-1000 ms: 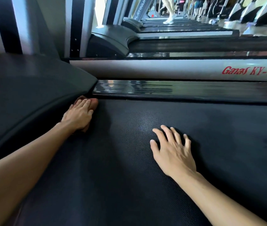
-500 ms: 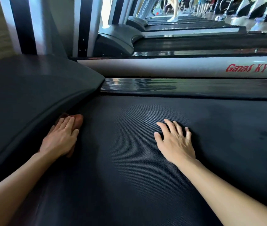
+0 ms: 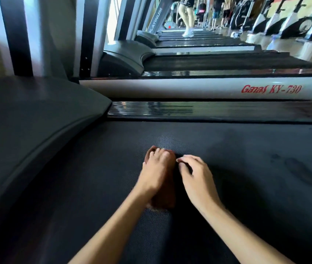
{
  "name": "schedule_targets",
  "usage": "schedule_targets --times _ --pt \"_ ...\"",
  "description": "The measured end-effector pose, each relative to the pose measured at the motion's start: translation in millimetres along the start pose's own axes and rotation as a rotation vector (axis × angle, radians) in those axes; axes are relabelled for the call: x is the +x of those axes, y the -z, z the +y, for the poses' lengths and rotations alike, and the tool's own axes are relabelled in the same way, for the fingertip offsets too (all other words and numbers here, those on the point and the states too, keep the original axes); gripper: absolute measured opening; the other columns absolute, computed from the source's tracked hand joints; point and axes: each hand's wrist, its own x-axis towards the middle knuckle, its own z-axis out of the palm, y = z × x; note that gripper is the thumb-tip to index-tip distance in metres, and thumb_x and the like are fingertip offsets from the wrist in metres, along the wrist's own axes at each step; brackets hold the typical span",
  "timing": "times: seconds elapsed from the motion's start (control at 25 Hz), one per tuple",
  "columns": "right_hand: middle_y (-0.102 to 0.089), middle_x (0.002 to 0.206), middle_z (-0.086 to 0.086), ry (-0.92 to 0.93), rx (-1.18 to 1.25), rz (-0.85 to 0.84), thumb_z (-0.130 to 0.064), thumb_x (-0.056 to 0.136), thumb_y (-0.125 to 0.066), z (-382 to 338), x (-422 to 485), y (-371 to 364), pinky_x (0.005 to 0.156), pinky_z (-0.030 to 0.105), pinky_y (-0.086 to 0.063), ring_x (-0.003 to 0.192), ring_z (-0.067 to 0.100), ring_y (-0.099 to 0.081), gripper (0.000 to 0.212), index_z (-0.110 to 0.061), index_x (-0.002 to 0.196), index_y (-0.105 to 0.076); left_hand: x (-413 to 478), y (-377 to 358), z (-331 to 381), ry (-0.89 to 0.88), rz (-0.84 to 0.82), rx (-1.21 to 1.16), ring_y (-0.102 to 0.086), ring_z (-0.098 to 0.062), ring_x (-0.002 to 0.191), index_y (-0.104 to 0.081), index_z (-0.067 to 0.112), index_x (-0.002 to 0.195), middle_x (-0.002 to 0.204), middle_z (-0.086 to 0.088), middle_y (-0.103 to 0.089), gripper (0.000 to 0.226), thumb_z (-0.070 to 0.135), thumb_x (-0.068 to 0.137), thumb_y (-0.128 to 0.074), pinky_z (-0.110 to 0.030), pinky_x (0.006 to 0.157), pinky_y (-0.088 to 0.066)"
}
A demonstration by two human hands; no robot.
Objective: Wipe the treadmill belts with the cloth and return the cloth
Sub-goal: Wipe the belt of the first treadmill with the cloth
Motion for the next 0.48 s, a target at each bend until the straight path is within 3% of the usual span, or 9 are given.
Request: schedule_targets --times 0.04,0.08,0.12,0.16,0.24,0.36,0.48 --pt "-0.061 0.126 -0.002 0.023 -0.017 -0.040 -0.031 0.092 -0.051 -12.0 -7.4 -1.2 0.106 0.037 -0.038 0.121 0.020 -0.053 0.028 -0.022 0.111 -0.069 -2.9 16.8 -1.8 0.058 0.073 -0.317 -0.051 -0.013 0.121 -0.063 0.021 0.110 0.121 0.005 -0.062 0.038 0.038 0.098 -0.031 -0.041 0.112 -0.033" --pt "-0.053 0.136 0.000 0.033 -0.068 -0.123 -0.037 0.094 -0.046 -24.8 -13.6 -5.6 0.109 0.036 -0.034 0.129 0.021 -0.046 0.036 -0.024 0.123 -0.063 -6.0 32.0 -14.0 0.111 0.189 -0.413 -0.057 -0.013 0.116 -0.066 0.022 0.105 0.115 0.004 -0.066 0.027 0.024 0.100 -0.040 -0.036 0.108 -0.036" --pt "-0.040 0.150 0.003 0.019 -0.155 -0.237 -0.042 0.096 -0.043 -37.0 -18.3 -13.7 0.114 0.036 -0.028 0.139 0.023 -0.034 0.044 -0.027 0.137 -0.052 -9.6 44.4 -28.3 0.138 0.289 -0.328 -0.057 -0.014 0.117 -0.067 0.022 0.108 0.117 0.002 -0.067 0.026 0.013 0.098 -0.045 -0.032 0.105 -0.037" --pt "-0.021 0.160 0.005 -0.015 -0.260 -0.348 -0.047 0.098 -0.040 -45.8 -21.1 -25.6 0.117 0.038 -0.020 0.147 0.025 -0.019 0.054 -0.029 0.148 -0.036 -13.4 52.0 -44.8 0.174 0.339 -0.075 -0.054 -0.016 0.122 -0.066 0.020 0.115 0.124 0.001 -0.064 0.030 0.008 0.096 -0.045 -0.029 0.105 -0.034" --pt "0.005 0.163 0.009 -0.057 -0.462 -0.439 -0.055 0.098 -0.035 -51.0 -16.3 -50.2 0.119 0.045 -0.008 0.149 0.032 0.003 0.067 -0.027 0.155 -0.015 -16.4 48.1 -68.3 0.166 0.322 0.368 -0.037 -0.015 0.137 -0.054 0.019 0.135 0.146 0.001 -0.048 0.040 0.012 0.097 -0.042 -0.032 0.115 -0.021" --pt "0.001 0.161 0.023 -0.062 -0.640 -0.391 -0.050 0.097 -0.041 -45.5 21.6 -86.0 0.118 0.053 0.001 0.146 0.044 0.006 0.070 -0.018 0.153 -0.013 -13.5 32.8 -78.2 0.146 0.240 0.519 -0.007 -0.012 0.149 -0.026 0.023 0.152 0.160 0.006 -0.018 0.049 0.030 0.104 -0.027 -0.041 0.121 -0.003" --pt "-0.002 0.159 0.027 -0.041 -0.714 -0.374 -0.043 0.095 -0.044 -41.4 69.8 -111.7 0.117 0.055 0.006 0.145 0.047 0.007 0.069 -0.019 0.151 -0.013 -15.9 32.2 -76.6 0.141 0.213 0.598 0.006 -0.009 0.148 -0.013 0.025 0.155 0.162 0.009 -0.005 0.055 0.042 0.103 -0.017 -0.041 0.121 0.004"
